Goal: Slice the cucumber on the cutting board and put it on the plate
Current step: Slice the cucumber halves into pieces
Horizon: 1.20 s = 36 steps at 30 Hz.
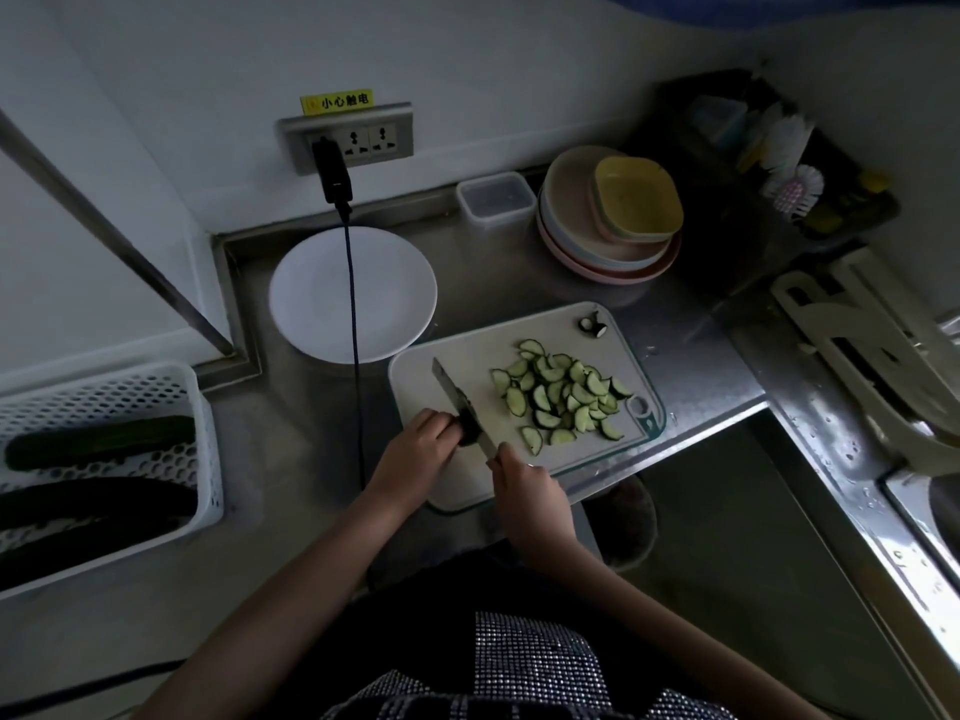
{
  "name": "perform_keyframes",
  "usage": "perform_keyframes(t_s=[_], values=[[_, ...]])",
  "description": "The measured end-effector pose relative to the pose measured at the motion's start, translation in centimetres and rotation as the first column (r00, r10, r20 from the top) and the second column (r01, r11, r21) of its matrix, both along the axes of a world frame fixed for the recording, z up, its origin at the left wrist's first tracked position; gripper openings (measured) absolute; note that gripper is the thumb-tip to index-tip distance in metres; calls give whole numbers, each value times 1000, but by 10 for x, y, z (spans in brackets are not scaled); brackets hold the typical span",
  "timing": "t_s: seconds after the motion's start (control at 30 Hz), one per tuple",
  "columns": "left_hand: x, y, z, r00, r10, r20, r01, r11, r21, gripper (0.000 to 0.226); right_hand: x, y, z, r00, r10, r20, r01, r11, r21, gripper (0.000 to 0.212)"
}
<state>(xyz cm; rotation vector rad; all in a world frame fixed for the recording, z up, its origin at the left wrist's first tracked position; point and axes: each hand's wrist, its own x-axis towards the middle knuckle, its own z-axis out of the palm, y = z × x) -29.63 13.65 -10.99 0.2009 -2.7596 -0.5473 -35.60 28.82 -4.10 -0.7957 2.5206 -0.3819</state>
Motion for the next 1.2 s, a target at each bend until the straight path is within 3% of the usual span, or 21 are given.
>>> perform_keyframes(t_s=[0.5, 0.9, 0.97, 1.1, 1.2], values=[[0, 1, 4, 999, 18, 38, -19, 1000, 22, 24, -1, -1, -4, 1000, 6, -9, -5, 1000, 20, 20], [1, 1, 2, 999, 23, 38, -24, 999, 27, 22, -2, 0, -5, 995, -78, 67, 82, 994, -67, 20], [1, 1, 3, 999, 26, 35, -27, 999, 30, 14, -2, -1, -5, 994, -76, 73, 80, 995, -65, 20], [2, 3, 2, 997, 43, 61, -47, 996, 77, 25, -1, -2, -4, 991, -82, 104, 88, 995, -54, 20], [1, 4, 3, 998, 45, 51, -49, 996, 74, 17, -2, -4, -6, 992, -57, 112, 59, 998, -14, 18]])
